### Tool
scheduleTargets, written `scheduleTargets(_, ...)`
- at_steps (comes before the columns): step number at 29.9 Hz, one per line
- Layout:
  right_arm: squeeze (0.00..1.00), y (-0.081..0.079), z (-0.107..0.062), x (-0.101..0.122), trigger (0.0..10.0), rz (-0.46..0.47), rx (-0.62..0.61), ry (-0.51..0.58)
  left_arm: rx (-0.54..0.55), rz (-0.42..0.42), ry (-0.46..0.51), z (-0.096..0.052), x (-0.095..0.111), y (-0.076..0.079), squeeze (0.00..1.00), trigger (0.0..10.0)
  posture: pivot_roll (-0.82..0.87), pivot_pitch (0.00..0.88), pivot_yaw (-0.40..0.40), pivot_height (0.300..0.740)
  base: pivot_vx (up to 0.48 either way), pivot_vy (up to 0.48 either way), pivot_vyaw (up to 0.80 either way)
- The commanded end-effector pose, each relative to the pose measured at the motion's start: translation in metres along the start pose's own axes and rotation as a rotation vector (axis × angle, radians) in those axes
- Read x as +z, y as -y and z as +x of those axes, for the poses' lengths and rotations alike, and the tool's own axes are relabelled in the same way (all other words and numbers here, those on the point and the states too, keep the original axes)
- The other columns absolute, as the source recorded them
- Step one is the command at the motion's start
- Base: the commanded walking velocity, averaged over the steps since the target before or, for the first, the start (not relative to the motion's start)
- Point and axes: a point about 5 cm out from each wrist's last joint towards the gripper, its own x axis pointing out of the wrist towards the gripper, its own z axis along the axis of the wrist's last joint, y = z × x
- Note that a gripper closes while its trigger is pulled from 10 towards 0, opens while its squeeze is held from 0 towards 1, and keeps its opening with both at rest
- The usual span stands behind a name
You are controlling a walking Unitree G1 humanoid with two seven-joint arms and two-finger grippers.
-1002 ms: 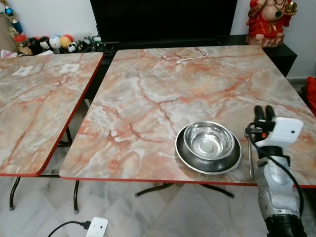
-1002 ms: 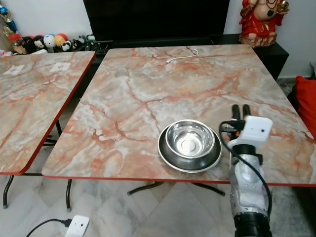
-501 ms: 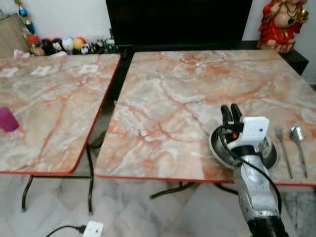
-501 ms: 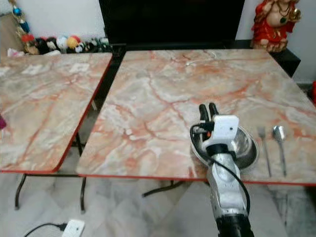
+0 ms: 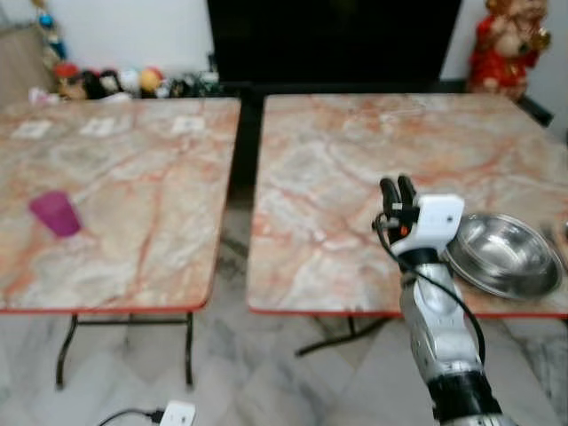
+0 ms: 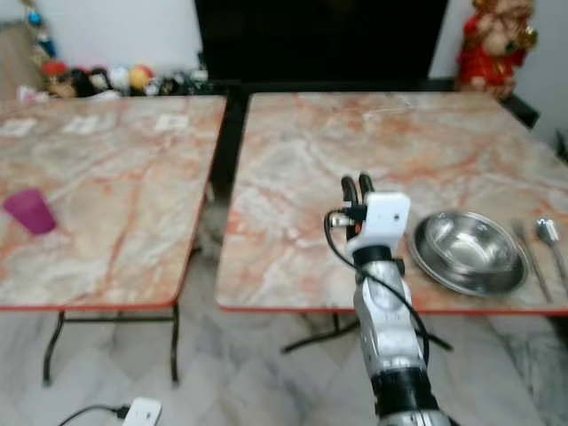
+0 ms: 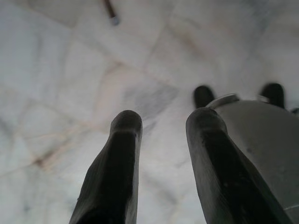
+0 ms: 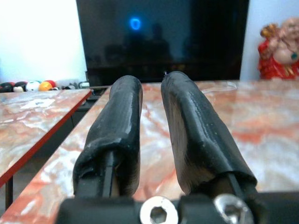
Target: Setting the table
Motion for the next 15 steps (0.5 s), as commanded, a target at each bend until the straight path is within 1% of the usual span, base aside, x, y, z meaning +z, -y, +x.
scheduleTargets(1, 0.0, 0.0076, -0.0031, -0.0054, 10.0, -0.009, -0.027, -0.028, 0.005, -0.005, -0.016, -0.0002, -0.0032, 0.0019, 0.0, 10.0, -0.1, 0.0, 0.022, 0.74, 0.0, 0.48, 0.0)
scheduleTargets(4, 0.0, 0.0071, -0.0025, -0.0072, 10.0, -0.014, -0.027, -0.031, 0.005, -0.007, -0.015, -0.0002, -0.0032, 0.0022, 0.0, 10.0, -0.09, 0.0, 0.018, 0.74, 0.0, 0.48, 0.0)
scheduleTargets(8, 0.0, 0.0051, 0.0017, -0.0079, 10.0, -0.011, -0.023, -0.032, 0.015, -0.017, -0.003, -0.0005, -0.0016, -0.0031, 0.0, 10.0, -0.08, 0.0, 0.014, 0.74, 0.0, 0.48, 0.0)
scheduleTargets(11, 0.0, 0.0036, 0.0028, -0.0072, 10.0, -0.011, -0.015, -0.03, 0.017, -0.017, -0.002, -0.0006, -0.0018, -0.0039, 0.0, 10.0, -0.08, 0.0, 0.014, 0.74, 0.0, 0.48, 0.0)
scheduleTargets(15, 0.0, -0.0013, 0.0022, -0.009, 10.0, -0.002, -0.003, -0.032, 0.019, -0.02, 0.012, -0.0001, 0.0023, -0.0049, 0.0, 10.0, -0.08, 0.0, 0.013, 0.74, 0.0, 0.48, 0.0)
